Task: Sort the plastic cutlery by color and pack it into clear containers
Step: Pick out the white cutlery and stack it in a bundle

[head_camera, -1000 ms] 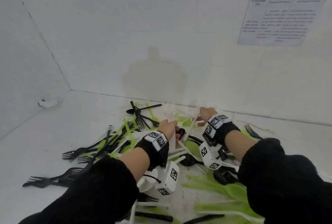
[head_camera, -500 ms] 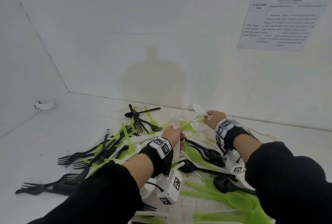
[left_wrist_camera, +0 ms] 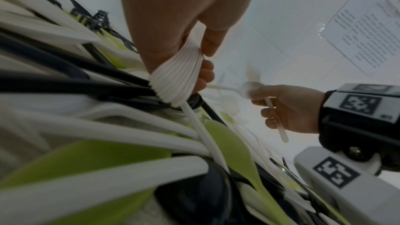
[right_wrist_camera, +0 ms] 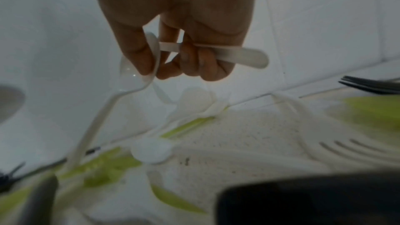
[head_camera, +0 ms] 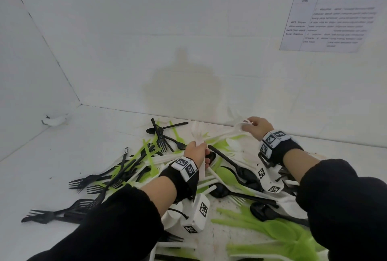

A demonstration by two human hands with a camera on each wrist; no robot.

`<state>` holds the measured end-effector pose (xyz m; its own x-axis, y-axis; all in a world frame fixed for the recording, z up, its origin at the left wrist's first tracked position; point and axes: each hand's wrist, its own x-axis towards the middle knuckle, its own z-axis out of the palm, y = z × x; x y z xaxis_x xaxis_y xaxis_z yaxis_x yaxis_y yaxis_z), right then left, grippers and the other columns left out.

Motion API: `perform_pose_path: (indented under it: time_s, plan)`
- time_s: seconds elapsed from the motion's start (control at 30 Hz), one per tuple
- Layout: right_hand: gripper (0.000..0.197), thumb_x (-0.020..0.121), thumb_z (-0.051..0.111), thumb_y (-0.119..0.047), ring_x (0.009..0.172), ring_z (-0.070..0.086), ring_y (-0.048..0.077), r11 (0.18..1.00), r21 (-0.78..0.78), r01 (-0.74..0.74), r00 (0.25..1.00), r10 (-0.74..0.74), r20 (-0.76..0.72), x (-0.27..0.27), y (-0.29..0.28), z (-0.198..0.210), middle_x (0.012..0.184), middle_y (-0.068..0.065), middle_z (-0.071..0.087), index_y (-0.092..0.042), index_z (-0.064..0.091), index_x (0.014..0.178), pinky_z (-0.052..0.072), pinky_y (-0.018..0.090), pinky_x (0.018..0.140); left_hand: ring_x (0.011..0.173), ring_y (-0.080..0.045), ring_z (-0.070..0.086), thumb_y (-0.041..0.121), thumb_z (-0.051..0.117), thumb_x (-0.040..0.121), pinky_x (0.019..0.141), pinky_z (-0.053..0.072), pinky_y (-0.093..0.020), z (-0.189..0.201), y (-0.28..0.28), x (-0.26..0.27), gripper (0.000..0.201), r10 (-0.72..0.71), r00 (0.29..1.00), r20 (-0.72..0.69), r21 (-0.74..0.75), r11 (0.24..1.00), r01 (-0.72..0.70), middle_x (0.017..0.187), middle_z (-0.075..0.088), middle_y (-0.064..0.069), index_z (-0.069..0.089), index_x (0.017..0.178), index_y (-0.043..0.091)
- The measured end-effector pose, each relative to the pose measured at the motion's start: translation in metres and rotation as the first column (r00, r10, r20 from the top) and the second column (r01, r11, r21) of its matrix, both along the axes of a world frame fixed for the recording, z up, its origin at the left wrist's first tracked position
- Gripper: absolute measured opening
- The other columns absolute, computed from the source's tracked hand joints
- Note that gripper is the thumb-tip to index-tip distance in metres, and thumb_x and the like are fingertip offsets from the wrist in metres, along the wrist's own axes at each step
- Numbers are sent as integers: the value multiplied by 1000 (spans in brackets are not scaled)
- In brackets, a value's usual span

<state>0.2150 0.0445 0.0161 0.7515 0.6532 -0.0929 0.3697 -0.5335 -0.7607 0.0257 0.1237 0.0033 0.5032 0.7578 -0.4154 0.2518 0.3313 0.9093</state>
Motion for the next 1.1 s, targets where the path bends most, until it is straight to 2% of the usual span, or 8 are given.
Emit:
perform_pose_path:
  time_s: [0.07, 0.2, 0.47, 0.7, 0.8, 0.9, 1.0, 1.1]
  plan:
    - [10, 87, 58, -20, 56, 39, 16, 982, 173, 77, 981, -43, -190, 4, -5, 5, 72, 3, 47, -20, 58, 77, 30, 25, 52, 48, -17, 39, 15, 40, 98, 47, 34, -22, 1, -1, 0, 19, 23, 1000, 15, 15, 1000, -23, 70, 46, -4, 41, 79, 12]
    - [18, 90, 47, -9, 51, 34, 15, 924, 331, 189, 932, -62, -358, 3, -7, 17, 73, 5, 45, -17, 49, 75, 24, 21, 45, 48, -17, 38, 15, 39, 97, 45, 33, -22, 6, -2, 1, 18, 51, 998, 38, 47, 998, -52, 72, 46, -4, 41, 79, 12]
    - [22, 99, 39, -11, 49, 30, 14, 969, 220, -114, 854, 209, -477, -49, 17, 2, 64, 7, 37, -12, 43, 77, 26, 16, 34, 53, -21, 46, 15, 45, 96, 49, 39, -28, 10, -15, 13, 14, -122, 988, 97, -46, 991, 127, 68, 48, -8, 48, 84, 9]
    - [28, 99, 38, -9, 41, 27, 12, 957, 284, -52, 842, 195, -503, -63, 23, 1, 60, 7, 38, -7, 43, 72, 24, 15, 35, 54, -15, 50, 14, 43, 97, 49, 43, -24, 3, -16, 8, 11, -156, 988, 6, 99, 983, 154, 71, 57, -2, 49, 99, 5]
    - [33, 100, 36, -10, 41, 29, 15, 961, 276, 8, 829, 148, -539, -65, 24, 3, 61, 9, 37, -5, 45, 69, 26, 15, 34, 53, -17, 57, 13, 43, 98, 44, 48, -23, 4, -18, 4, 10, -198, 979, 42, 16, 980, 198, 75, 58, -5, 48, 101, 4]
    - [31, 100, 37, -13, 30, 38, 10, 968, 251, 16, 835, 125, -536, -72, 21, 2, 55, 7, 37, -7, 44, 71, 33, 16, 33, 41, -19, 59, 19, 39, 100, 50, 48, -31, 7, -27, 4, 17, -218, 971, 99, -108, 967, 229, 77, 59, -9, 47, 106, 4]
    - [30, 99, 43, -18, 42, 41, 15, 981, 192, -20, 885, 107, -452, -75, 19, -5, 57, 5, 44, -10, 48, 71, 37, 24, 43, 37, -18, 54, 21, 37, 101, 44, 44, -26, 6, -33, 6, 29, -211, 972, 108, -107, 969, 222, 75, 55, -9, 46, 118, -1]
    - [32, 97, 43, -28, 48, 37, 16, 992, 113, -47, 933, 84, -349, -69, 20, -5, 67, 7, 47, -10, 49, 72, 31, 26, 46, 49, -20, 55, 16, 38, 100, 45, 47, -29, 0, -34, 6, 21, -196, 975, 105, -53, 978, 202, 76, 55, -10, 49, 100, -1]
